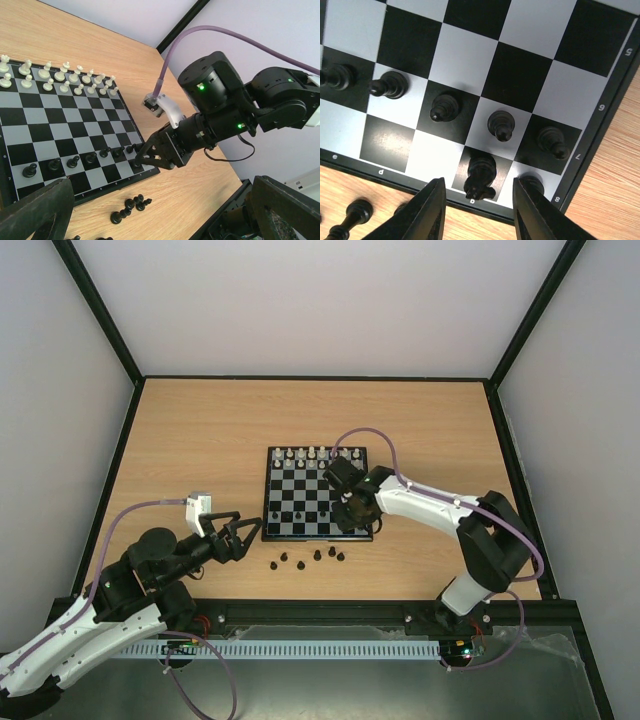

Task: Set up the chess pieces on the board
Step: Place the chess piece on the chessboard, then pick up the chess piece at the center of the board.

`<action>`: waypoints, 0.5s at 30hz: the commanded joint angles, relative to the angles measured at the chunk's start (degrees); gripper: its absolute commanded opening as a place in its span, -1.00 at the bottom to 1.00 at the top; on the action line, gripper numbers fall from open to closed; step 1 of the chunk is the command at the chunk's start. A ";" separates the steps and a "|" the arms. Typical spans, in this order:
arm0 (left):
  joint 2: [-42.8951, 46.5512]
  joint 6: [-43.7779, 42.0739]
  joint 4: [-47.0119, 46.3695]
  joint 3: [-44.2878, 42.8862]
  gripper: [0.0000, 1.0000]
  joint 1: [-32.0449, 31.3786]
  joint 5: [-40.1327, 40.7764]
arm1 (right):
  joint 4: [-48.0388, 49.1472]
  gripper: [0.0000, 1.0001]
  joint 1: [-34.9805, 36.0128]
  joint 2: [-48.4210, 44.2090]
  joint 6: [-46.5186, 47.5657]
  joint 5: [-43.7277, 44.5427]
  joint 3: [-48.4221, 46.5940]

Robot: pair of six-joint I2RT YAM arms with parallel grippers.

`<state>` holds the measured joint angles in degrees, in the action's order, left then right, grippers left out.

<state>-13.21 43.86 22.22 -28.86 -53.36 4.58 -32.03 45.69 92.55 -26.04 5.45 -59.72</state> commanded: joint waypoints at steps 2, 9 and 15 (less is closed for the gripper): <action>-0.50 -0.87 -1.01 0.30 0.99 -0.08 0.28 | -4.12 -0.23 -0.21 -4.71 0.20 -0.26 -1.21; -0.89 -0.94 -1.06 0.31 0.99 -0.10 -0.03 | -4.51 -0.02 -0.14 -12.44 0.21 -4.45 -0.19; -1.41 -1.05 -1.11 0.30 0.99 -0.07 0.07 | -4.19 0.16 0.17 -20.35 0.16 -9.98 1.33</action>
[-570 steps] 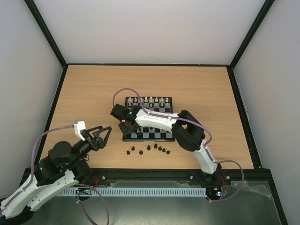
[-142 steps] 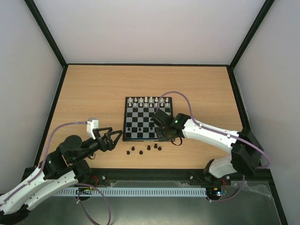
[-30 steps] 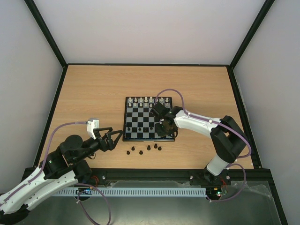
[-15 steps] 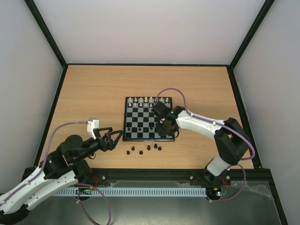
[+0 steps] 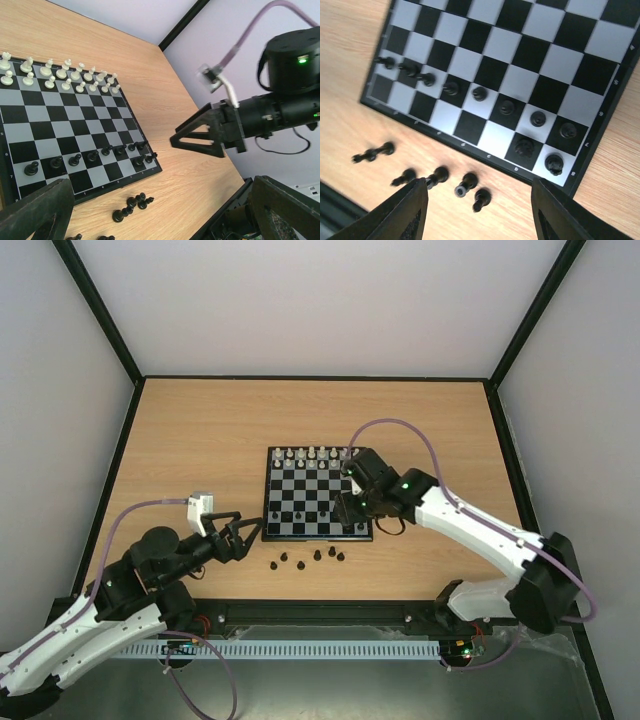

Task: Set up the chess pieces on the board
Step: Pick up the chess piece at the center of the board.

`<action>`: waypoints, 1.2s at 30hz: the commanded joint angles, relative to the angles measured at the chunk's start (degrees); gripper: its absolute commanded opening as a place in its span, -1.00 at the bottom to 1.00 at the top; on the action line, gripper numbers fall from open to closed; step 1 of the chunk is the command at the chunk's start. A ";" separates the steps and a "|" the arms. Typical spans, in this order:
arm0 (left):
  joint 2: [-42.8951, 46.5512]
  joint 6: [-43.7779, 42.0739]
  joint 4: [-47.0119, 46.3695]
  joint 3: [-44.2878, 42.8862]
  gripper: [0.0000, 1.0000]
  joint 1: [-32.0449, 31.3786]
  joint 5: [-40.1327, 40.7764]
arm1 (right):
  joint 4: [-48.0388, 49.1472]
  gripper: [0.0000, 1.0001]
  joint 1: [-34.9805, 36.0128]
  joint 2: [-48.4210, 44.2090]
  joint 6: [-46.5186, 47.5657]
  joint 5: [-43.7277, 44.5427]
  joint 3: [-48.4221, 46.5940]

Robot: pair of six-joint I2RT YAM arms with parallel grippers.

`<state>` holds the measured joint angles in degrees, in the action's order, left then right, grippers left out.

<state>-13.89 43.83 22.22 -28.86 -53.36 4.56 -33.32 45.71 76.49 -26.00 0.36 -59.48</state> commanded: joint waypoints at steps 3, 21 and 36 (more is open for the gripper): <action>-0.96 -1.11 -1.14 0.25 0.99 -0.07 0.06 | -2.80 0.36 1.23 -6.47 -0.09 -6.57 1.66; -2.33 -0.94 -0.91 0.17 0.99 -0.07 0.36 | -9.01 0.97 16.48 -2.09 -12.40 19.59 0.44; -1.71 -0.77 -0.93 0.27 0.99 -0.07 0.19 | -3.93 1.00 14.91 -2.53 -10.83 15.45 4.84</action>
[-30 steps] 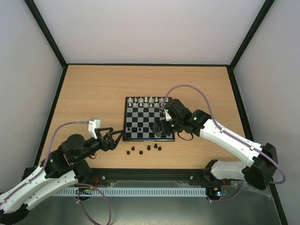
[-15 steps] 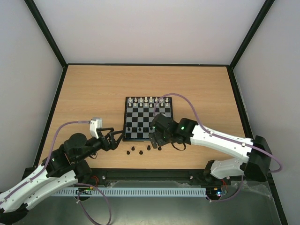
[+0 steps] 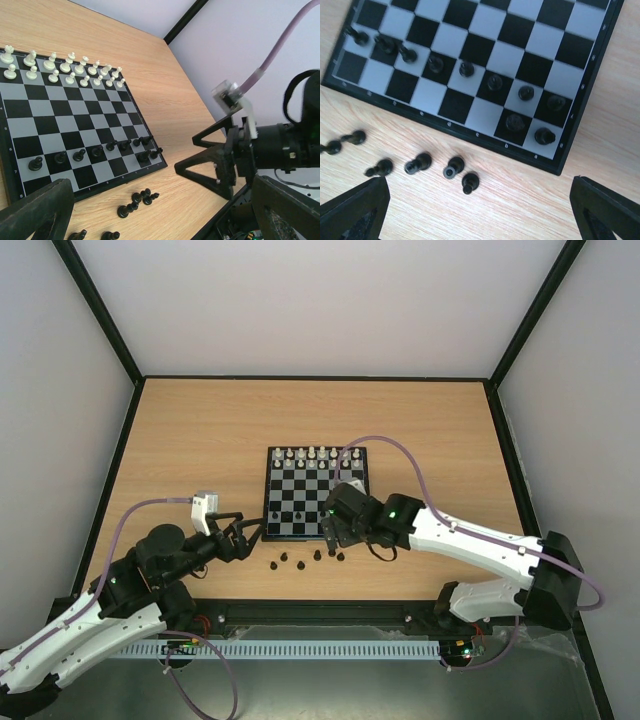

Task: Set up the chess pieces on the board
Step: Pick up the chess piece at the center of the board.

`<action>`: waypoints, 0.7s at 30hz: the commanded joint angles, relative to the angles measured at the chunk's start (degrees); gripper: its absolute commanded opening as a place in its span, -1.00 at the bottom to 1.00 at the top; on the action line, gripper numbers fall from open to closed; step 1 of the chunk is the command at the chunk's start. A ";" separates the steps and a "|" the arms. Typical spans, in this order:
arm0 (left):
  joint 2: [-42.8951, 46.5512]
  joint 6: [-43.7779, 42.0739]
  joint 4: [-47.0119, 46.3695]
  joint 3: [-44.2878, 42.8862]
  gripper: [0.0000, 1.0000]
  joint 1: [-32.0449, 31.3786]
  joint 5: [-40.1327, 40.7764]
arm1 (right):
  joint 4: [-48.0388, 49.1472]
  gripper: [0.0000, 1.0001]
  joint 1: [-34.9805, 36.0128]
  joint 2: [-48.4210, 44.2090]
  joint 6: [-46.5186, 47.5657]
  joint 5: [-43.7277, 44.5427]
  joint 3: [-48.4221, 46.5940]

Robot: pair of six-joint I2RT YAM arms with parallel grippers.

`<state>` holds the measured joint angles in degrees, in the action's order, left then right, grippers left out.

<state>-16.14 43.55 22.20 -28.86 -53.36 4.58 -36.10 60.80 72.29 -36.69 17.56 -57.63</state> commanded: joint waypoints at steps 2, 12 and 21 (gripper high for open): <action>0.52 -0.44 -0.84 0.19 0.99 -0.08 0.17 | -0.02 0.87 -0.15 1.94 -0.32 -3.93 4.70; 0.51 -0.65 -1.00 0.21 0.99 -0.09 0.00 | 2.41 0.09 2.95 3.98 -3.83 -5.92 9.15; 0.52 -0.57 -1.08 0.37 0.99 -0.10 -0.01 | 4.99 -0.30 4.00 7.83 -3.39 -7.98 11.03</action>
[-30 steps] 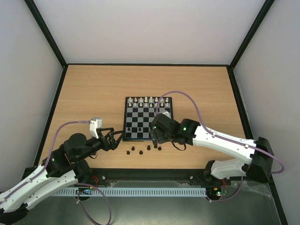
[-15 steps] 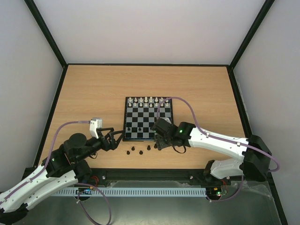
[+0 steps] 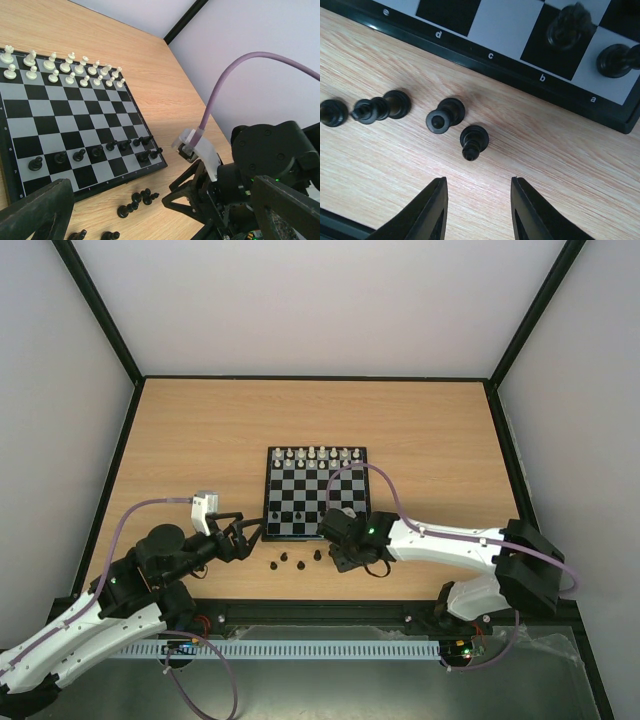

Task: Set up the chess pieces on the board
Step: Pick up the chess piece at the center of the board.

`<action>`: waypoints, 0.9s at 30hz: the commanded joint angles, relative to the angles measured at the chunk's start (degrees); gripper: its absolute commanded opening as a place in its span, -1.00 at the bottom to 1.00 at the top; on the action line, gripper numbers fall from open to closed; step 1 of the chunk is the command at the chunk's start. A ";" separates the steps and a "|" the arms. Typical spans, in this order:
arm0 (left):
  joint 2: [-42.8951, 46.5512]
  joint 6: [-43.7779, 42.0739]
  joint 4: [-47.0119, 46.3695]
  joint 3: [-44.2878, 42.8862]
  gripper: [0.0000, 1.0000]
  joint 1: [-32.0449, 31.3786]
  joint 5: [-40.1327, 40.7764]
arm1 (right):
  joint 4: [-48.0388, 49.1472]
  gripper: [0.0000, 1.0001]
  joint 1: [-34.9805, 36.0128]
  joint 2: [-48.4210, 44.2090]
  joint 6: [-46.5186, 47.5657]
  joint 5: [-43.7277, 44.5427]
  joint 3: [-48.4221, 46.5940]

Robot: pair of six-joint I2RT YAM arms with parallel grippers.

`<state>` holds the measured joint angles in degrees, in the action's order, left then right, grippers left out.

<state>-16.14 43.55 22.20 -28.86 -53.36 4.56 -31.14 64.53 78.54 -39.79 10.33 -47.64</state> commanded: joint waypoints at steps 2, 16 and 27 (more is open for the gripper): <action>0.50 -0.55 -1.07 0.30 0.99 -0.08 0.01 | 0.04 -0.30 0.30 2.20 -0.18 -0.51 1.02; 0.51 -0.48 -0.97 0.35 0.99 -0.07 0.21 | 1.12 -0.44 0.25 6.97 1.32 0.65 -1.15; 0.52 -0.56 -0.96 0.21 0.99 -0.11 0.19 | 1.31 -0.52 -0.98 7.91 2.30 1.46 -2.15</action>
<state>-16.14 43.55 22.20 -28.86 -53.36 4.56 -28.29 64.07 86.02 -38.20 10.61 -48.34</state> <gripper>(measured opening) 0.994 0.241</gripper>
